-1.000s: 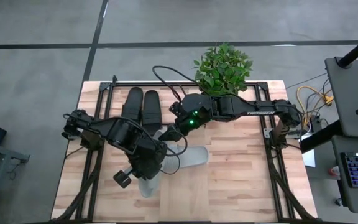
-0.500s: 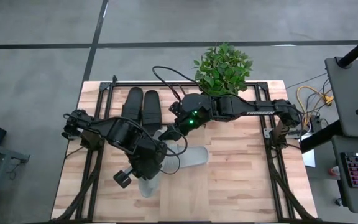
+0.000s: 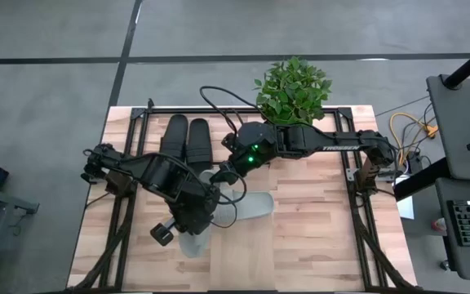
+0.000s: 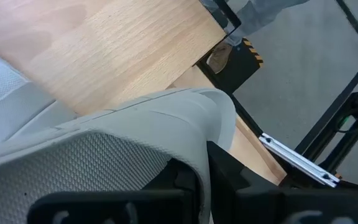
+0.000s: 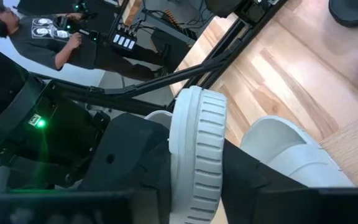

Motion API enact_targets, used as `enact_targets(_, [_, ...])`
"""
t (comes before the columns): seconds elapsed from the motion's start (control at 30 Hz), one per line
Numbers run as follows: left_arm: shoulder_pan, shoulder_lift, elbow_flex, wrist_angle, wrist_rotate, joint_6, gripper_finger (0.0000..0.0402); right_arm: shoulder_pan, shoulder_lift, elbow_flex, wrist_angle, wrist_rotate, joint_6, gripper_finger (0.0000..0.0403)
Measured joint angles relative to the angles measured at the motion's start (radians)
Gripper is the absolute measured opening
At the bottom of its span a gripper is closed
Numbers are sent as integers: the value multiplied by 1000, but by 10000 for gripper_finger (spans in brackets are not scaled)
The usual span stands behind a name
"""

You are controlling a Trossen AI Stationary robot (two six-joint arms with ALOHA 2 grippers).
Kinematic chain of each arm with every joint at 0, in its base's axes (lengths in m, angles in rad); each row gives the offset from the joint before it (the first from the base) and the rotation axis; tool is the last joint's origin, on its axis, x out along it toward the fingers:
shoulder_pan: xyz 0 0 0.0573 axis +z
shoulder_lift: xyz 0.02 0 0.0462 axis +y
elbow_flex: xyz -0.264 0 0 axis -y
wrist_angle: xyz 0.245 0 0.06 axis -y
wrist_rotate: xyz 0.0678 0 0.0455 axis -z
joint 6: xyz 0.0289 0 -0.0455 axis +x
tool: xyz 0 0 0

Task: Pick and place slides into the shelf
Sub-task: Put the gray slipper on the shelf

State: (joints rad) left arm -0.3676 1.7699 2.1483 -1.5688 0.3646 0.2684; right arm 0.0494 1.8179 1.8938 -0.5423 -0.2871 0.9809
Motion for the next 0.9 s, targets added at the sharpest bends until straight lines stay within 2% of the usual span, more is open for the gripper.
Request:
enact_targets(0.17, [0,0,0,1,-5,-1,4,0,1,0,0,0,-14,56])
enact_targets(0.5, [2,-2,0,0,-6,-52,51,0,1,0,0,0,-27,51])
enact_targets(0.67, [8,-2,0,5,-3,-80,101,1,1,0,-2,-7,-30,51])
enact_targets(0.9, [17,-2,0,17,-2,-135,198,1,1,0,-1,-7,-32,49])
